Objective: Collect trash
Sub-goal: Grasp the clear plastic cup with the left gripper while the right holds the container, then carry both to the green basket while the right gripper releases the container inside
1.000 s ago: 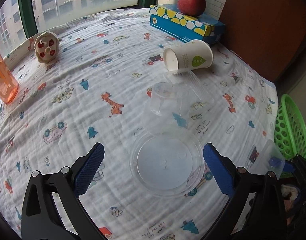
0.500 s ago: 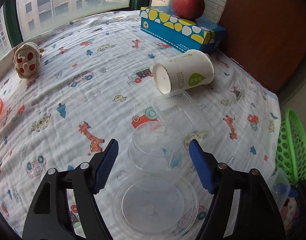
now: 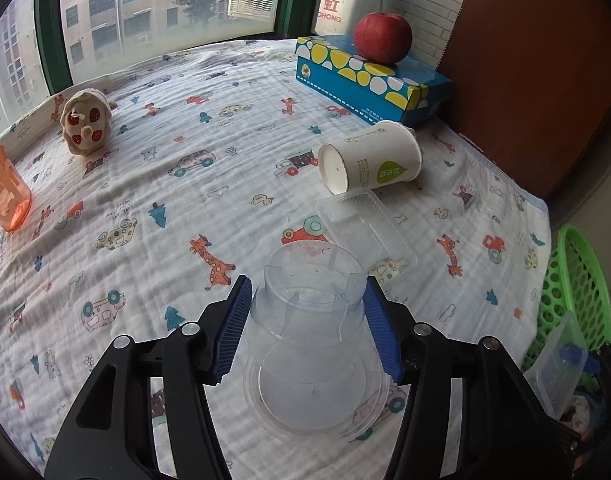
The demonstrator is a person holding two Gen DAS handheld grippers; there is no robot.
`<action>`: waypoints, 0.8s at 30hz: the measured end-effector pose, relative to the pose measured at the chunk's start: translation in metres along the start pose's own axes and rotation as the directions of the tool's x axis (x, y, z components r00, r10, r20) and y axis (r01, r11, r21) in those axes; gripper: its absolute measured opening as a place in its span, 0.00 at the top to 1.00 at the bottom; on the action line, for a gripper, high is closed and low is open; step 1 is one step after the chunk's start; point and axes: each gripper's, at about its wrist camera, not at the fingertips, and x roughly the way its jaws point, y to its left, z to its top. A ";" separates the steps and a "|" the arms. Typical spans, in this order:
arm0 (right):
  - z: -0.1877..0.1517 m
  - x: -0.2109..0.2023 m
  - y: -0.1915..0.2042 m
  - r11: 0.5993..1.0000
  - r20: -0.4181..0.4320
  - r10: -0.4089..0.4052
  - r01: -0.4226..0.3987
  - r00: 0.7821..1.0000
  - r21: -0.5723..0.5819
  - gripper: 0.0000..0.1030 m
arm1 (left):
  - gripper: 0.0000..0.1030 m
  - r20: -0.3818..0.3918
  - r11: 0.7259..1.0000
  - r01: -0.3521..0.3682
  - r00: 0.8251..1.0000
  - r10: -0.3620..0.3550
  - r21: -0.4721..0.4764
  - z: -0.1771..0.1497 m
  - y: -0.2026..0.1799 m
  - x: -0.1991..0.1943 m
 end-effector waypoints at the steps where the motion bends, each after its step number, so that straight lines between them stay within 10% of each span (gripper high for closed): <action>1: 0.000 -0.003 -0.003 1.000 0.005 -0.007 0.007 1.000 0.008 0.21 | 0.45 0.008 1.000 0.005 1.000 -0.005 -0.003 -0.001 -0.001 -0.005; 24: -0.031 -0.074 -0.137 0.938 0.065 -0.236 0.209 0.970 0.277 0.21 | 0.45 0.014 0.957 0.195 0.979 -0.203 0.216 -0.005 -0.166 -0.045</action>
